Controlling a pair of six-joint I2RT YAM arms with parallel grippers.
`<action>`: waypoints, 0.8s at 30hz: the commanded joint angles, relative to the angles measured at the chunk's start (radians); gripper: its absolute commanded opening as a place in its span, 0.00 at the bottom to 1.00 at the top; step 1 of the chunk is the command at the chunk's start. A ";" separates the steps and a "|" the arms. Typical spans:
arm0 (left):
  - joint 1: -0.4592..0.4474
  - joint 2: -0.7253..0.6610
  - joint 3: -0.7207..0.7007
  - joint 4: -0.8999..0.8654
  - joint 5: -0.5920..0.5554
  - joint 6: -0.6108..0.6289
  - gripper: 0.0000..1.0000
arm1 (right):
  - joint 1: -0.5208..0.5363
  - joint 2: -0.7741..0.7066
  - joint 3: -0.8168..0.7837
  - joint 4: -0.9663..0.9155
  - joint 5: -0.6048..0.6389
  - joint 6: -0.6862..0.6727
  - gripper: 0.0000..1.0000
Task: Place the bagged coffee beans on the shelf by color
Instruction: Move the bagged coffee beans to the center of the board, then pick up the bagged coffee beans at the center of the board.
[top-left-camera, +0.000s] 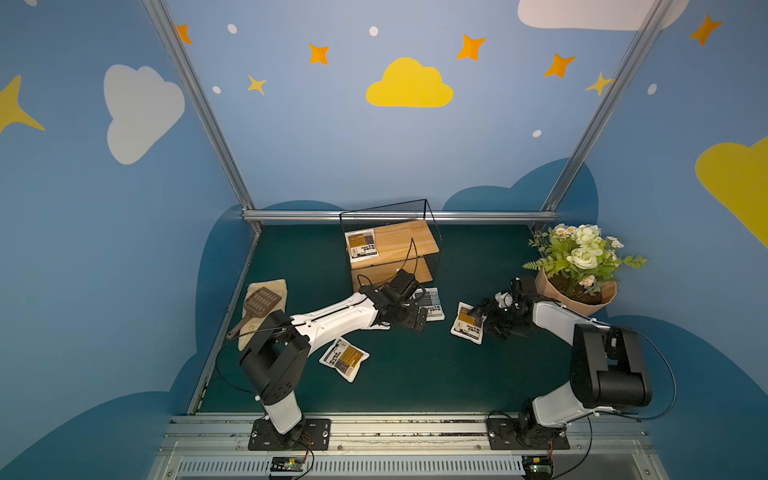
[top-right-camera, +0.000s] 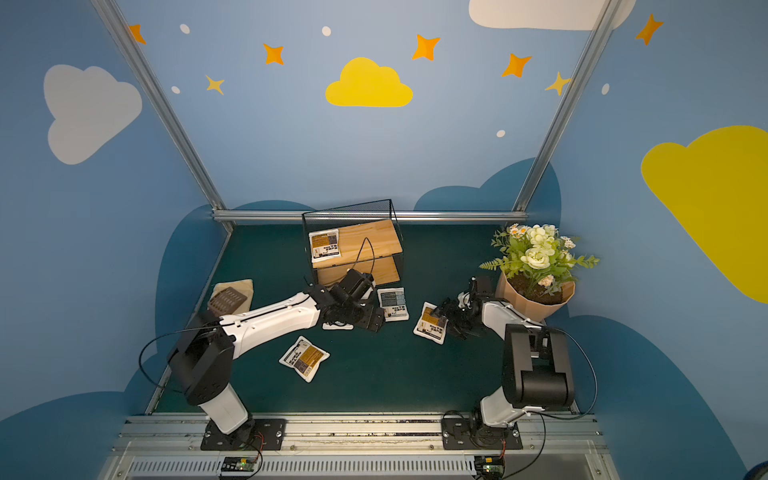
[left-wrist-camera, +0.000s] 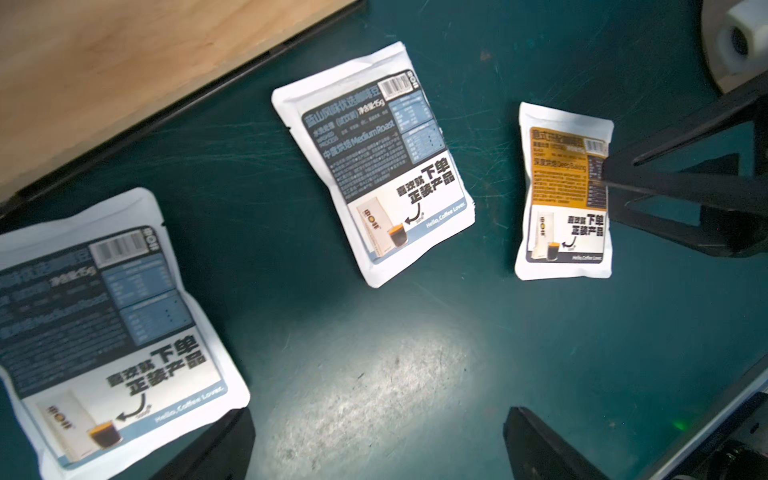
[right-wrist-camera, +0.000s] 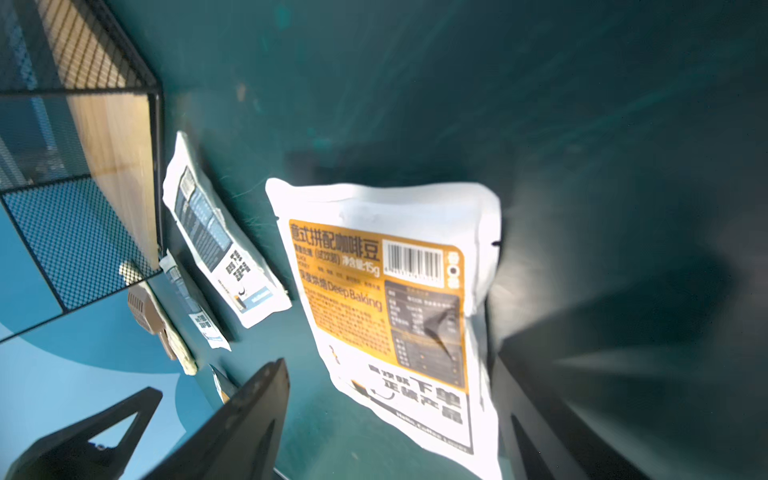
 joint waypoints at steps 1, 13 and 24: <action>-0.012 0.061 0.065 0.007 0.009 0.024 1.00 | 0.008 -0.017 0.015 -0.001 0.006 0.017 0.82; -0.044 0.334 0.382 -0.031 -0.021 0.063 1.00 | -0.021 -0.307 -0.223 -0.019 -0.039 0.118 0.83; -0.096 0.518 0.597 -0.094 -0.126 0.130 1.00 | -0.008 -0.595 -0.450 0.059 0.062 0.361 0.82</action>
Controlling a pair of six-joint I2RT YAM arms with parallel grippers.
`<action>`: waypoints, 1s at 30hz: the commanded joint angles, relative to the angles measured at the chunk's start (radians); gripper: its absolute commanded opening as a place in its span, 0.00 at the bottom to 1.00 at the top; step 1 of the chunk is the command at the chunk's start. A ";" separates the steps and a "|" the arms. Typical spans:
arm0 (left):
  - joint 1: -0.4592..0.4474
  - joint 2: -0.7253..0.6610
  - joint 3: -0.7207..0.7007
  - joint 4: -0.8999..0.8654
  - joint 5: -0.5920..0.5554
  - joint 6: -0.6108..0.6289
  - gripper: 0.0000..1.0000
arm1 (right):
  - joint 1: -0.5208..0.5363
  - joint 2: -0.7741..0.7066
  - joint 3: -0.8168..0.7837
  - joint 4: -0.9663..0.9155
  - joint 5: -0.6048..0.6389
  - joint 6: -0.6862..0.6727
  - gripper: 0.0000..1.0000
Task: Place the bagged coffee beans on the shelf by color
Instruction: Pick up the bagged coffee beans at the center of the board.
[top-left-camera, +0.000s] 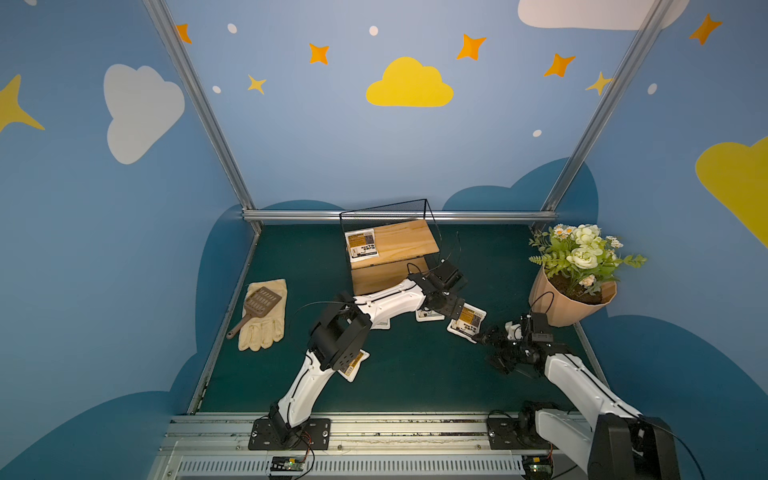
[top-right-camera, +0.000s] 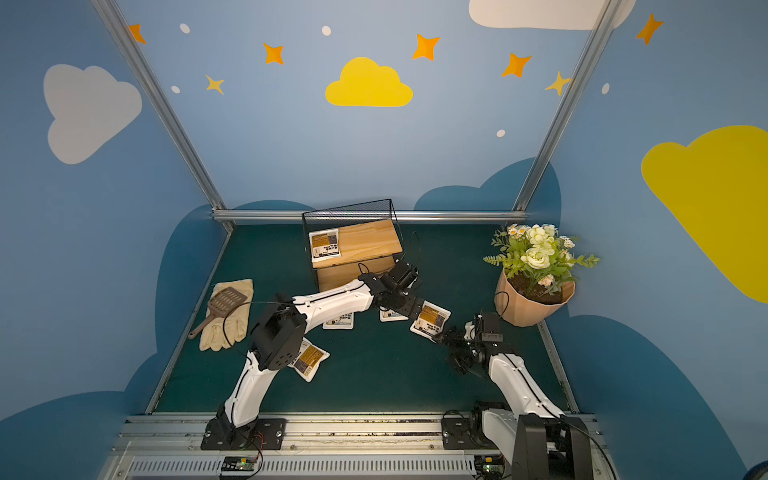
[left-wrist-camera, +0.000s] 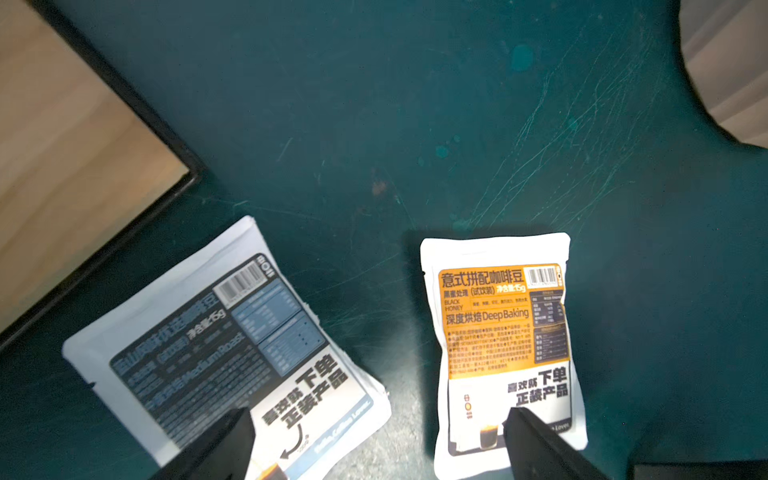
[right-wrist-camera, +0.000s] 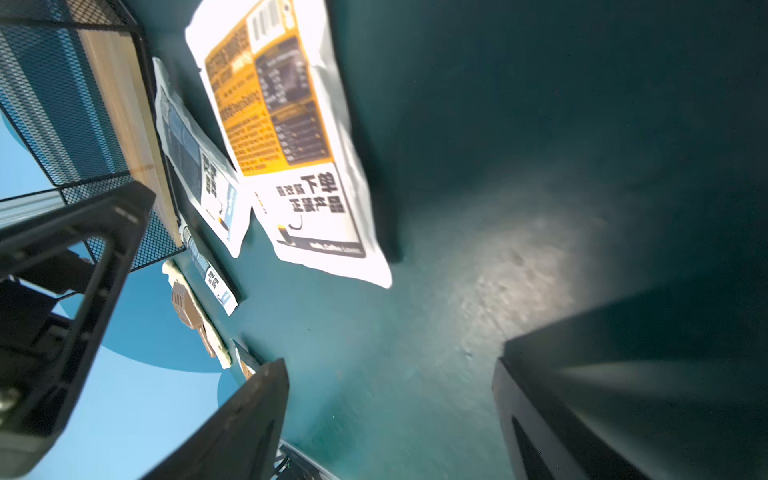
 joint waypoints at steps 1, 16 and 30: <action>-0.011 0.044 0.045 -0.051 -0.046 0.039 1.00 | 0.003 -0.054 -0.039 0.047 0.073 0.112 0.82; -0.016 0.130 0.084 -0.077 -0.090 0.076 1.00 | 0.001 0.132 -0.031 0.249 -0.001 0.121 0.80; -0.058 0.172 0.110 -0.125 -0.220 0.124 1.00 | -0.015 0.310 0.017 0.309 -0.071 0.027 0.76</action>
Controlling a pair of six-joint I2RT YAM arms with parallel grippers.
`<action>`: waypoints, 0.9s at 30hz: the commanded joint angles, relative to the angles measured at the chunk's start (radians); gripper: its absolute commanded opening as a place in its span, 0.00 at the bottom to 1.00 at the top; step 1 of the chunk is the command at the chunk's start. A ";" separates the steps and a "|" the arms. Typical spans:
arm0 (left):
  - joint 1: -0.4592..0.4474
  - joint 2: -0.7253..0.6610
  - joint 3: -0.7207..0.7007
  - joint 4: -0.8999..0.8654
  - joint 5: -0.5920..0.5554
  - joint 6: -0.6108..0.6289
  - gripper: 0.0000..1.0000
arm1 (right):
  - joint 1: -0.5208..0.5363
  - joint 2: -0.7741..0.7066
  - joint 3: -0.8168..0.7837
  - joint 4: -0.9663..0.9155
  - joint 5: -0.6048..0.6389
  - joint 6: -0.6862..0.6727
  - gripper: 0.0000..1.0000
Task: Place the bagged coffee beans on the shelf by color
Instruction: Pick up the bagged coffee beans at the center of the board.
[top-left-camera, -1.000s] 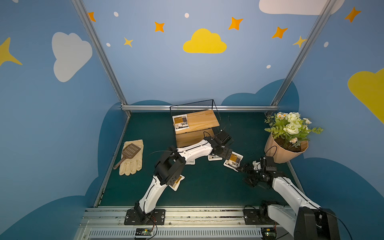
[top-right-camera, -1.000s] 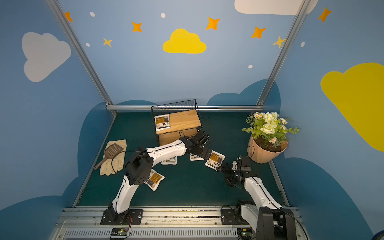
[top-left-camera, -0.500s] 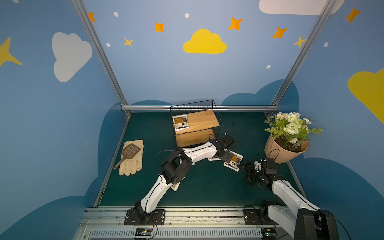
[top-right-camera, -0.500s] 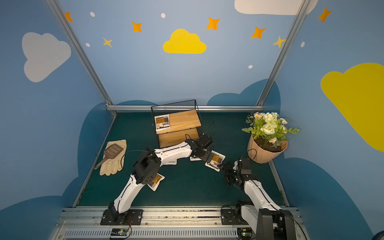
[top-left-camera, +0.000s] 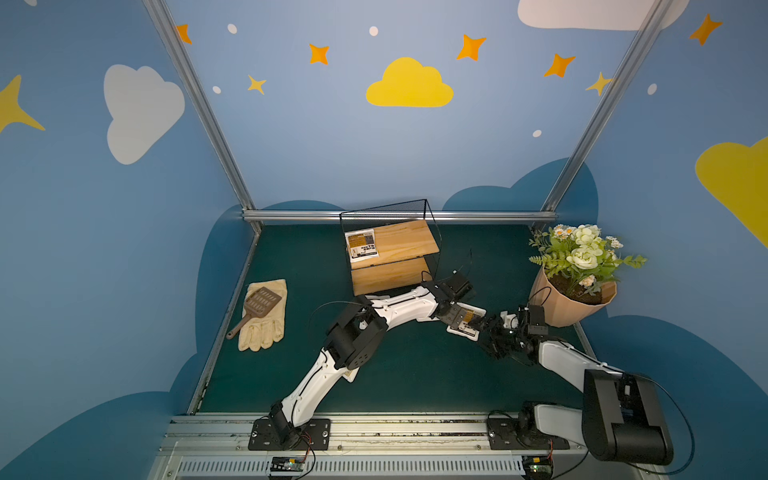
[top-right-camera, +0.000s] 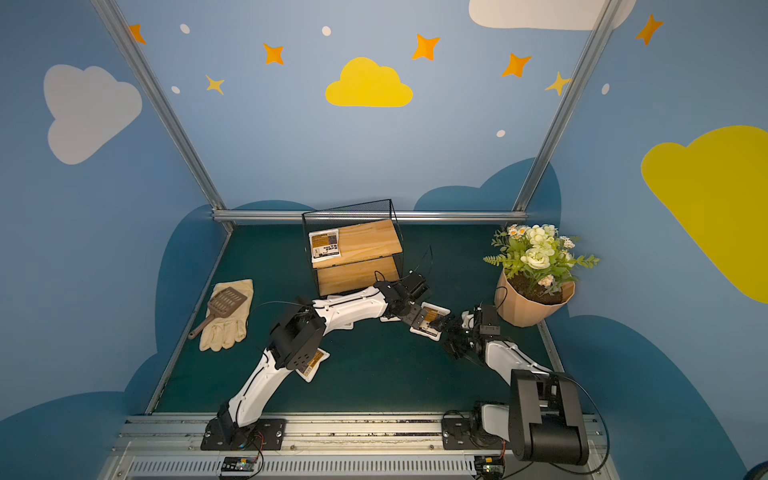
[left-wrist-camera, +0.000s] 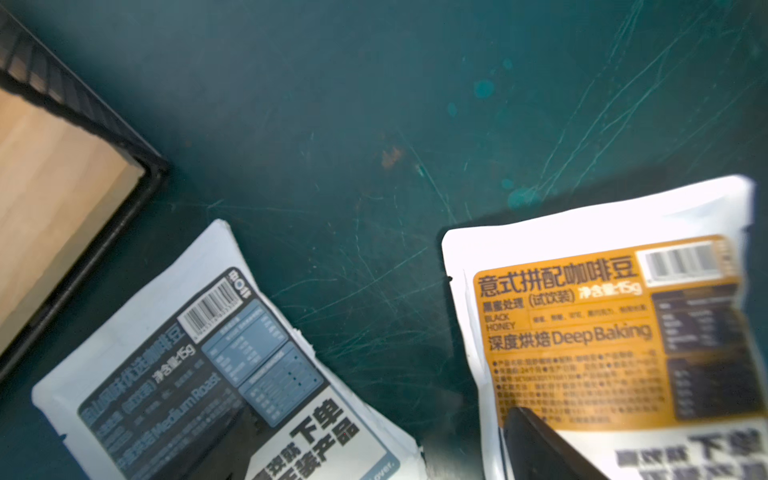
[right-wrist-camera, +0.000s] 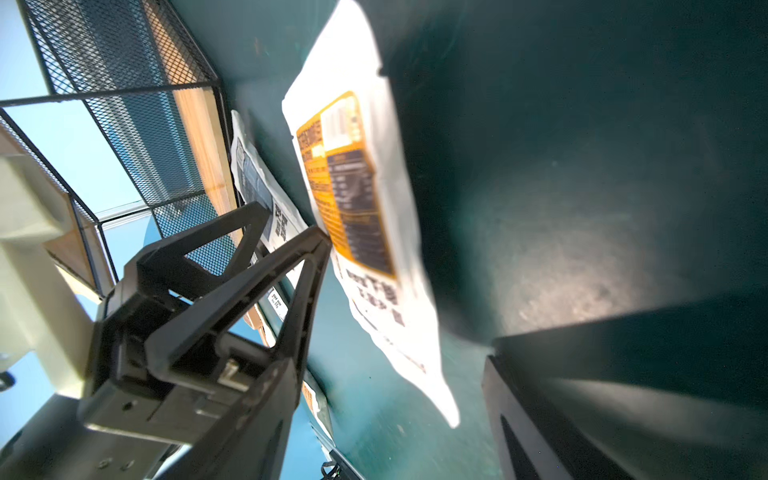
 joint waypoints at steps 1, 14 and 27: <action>-0.011 0.046 0.016 -0.065 -0.045 0.018 1.00 | -0.001 0.042 -0.023 -0.013 0.043 -0.030 0.75; -0.010 0.027 -0.022 -0.051 -0.032 0.003 1.00 | -0.018 0.122 0.016 0.045 0.004 -0.039 0.33; 0.012 -0.105 -0.010 -0.097 0.030 -0.023 1.00 | -0.031 0.021 0.049 -0.045 -0.024 -0.051 0.00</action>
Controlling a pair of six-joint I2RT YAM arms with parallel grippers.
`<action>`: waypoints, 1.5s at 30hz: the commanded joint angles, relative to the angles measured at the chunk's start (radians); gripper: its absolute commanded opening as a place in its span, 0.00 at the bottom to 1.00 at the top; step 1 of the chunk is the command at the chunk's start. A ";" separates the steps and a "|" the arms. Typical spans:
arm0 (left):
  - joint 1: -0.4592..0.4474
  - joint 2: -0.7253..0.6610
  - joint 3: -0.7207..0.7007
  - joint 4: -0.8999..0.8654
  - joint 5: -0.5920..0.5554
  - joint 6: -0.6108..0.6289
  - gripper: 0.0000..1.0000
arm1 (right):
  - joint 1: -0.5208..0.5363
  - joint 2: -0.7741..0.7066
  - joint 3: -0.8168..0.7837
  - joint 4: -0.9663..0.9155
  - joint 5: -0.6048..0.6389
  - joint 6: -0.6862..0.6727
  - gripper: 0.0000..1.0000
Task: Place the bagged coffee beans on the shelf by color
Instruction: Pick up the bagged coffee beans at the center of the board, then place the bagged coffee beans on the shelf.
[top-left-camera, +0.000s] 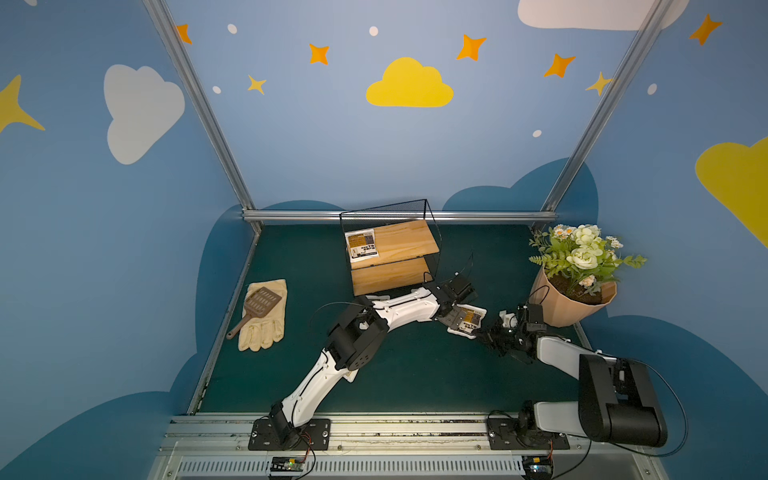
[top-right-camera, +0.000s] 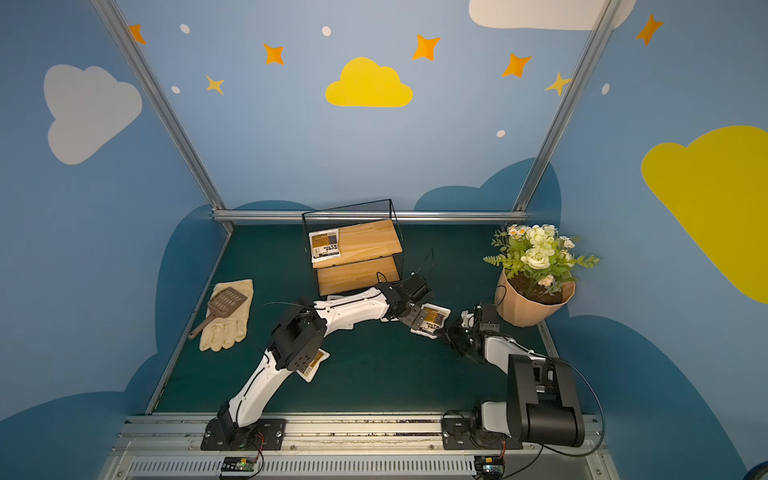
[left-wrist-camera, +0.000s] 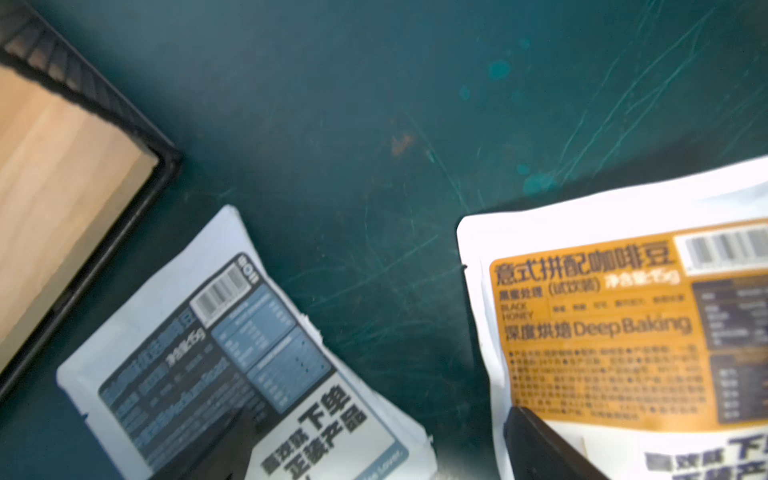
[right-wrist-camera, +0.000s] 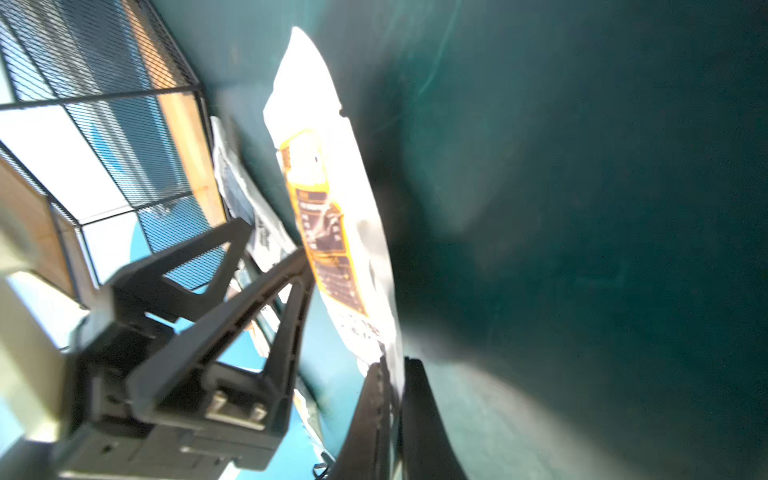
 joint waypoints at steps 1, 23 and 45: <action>0.018 -0.105 -0.006 -0.067 0.054 -0.020 1.00 | -0.006 -0.053 0.034 -0.074 -0.003 -0.011 0.00; 0.180 -0.699 -0.334 -0.097 0.131 -0.117 1.00 | 0.050 -0.262 0.256 -0.384 -0.146 -0.102 0.00; 0.669 -1.058 -0.546 -0.080 0.295 -0.185 1.00 | 0.354 0.065 0.871 -0.461 -0.185 -0.226 0.00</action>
